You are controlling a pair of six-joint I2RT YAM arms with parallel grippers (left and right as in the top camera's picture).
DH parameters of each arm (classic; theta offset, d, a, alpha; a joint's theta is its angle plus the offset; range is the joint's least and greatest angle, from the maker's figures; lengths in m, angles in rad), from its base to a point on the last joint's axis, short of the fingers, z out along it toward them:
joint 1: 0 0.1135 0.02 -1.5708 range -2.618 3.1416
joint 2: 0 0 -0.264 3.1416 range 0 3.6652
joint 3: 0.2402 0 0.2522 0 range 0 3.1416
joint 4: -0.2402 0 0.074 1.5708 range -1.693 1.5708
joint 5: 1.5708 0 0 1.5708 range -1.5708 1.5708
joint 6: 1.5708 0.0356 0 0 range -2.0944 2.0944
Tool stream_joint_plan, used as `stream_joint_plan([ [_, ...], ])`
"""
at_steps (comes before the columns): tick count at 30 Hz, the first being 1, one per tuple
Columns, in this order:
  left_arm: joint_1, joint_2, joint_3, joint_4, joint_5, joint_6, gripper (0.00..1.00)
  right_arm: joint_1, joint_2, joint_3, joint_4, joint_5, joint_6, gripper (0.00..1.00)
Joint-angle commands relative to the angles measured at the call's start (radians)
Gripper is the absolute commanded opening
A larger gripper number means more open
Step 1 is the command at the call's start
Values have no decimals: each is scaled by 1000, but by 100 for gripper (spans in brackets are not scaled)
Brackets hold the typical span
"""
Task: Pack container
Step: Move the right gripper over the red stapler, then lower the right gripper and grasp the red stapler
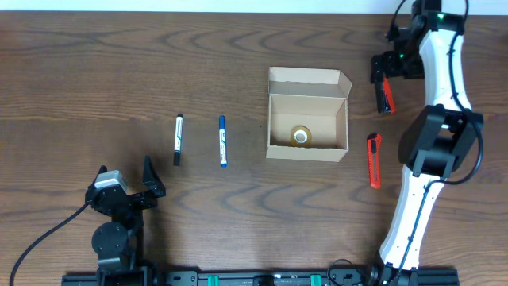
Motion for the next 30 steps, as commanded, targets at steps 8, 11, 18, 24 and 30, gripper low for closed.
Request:
stream_joint_plan([
  [8, 7, -6, -16, -48, 10, 3, 95, 29, 83, -12, -21, 52, 47, 99],
  [11, 7, -6, -16, -48, 10, 3, 95, 29, 92, -12, -25, 55, 69, 99],
  [18, 7, -6, -16, -48, 10, 3, 95, 29, 105, -13, -29, 66, 123, 99],
  [24, 7, -6, -16, -48, 10, 3, 95, 22, 105, -14, -37, 108, 191, 99],
  [30, 7, -6, -16, -48, 10, 3, 95, 16, 105, -34, -45, 101, 210, 99],
])
